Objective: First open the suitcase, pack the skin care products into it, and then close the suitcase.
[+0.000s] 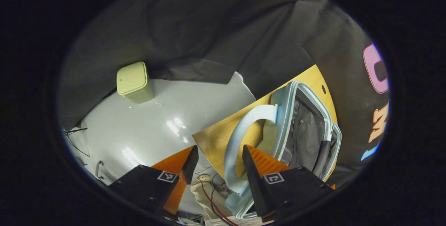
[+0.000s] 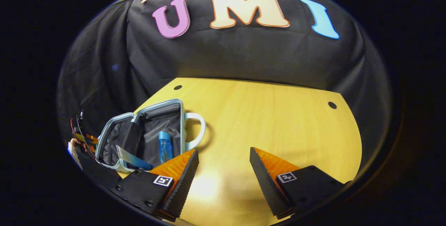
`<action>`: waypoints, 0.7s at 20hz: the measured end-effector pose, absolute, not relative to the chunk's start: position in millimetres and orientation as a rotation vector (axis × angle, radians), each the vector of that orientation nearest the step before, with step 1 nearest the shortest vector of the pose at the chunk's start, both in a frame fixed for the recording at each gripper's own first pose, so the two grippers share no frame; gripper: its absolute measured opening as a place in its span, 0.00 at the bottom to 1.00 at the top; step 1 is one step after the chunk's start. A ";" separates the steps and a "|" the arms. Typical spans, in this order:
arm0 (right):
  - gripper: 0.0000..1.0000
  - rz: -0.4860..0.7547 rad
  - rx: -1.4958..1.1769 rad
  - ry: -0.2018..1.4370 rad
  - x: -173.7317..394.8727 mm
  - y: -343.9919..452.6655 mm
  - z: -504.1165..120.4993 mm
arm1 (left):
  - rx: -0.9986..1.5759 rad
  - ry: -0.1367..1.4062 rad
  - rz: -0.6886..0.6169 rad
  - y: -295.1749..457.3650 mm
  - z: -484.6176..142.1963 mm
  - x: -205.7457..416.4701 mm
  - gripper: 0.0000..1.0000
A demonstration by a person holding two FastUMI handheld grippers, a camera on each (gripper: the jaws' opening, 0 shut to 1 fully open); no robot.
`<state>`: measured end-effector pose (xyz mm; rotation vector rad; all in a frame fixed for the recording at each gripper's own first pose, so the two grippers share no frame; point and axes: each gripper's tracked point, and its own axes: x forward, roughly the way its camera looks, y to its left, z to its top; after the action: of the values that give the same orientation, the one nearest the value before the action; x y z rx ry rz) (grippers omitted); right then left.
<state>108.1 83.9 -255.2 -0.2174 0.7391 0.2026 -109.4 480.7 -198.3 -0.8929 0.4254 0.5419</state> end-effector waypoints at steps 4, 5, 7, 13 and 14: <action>0.93 0.161 -0.229 0.758 96.4 60.6 -257.7 | -0.889 0.442 0.529 480.2 -200.8 -108.0 0.40; 0.93 0.158 -0.228 0.764 93.9 58.2 -258.3 | -0.890 0.436 0.513 477.7 -198.6 -101.4 0.37; 0.93 0.160 -0.229 0.766 91.2 58.2 -259.6 | -0.869 0.441 0.516 475.3 -192.8 -100.7 0.13; 0.93 0.169 -0.267 0.766 85.4 61.2 -266.5 | -0.833 0.440 0.511 469.3 -174.0 -107.9 0.08; 0.93 0.170 -0.267 0.765 84.9 60.7 -266.1 | -0.826 0.436 0.512 469.1 -168.8 -110.7 0.08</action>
<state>84.9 60.7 -266.1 -0.2673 0.7647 0.1703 -110.7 469.1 -168.8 -0.8265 0.4356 0.5125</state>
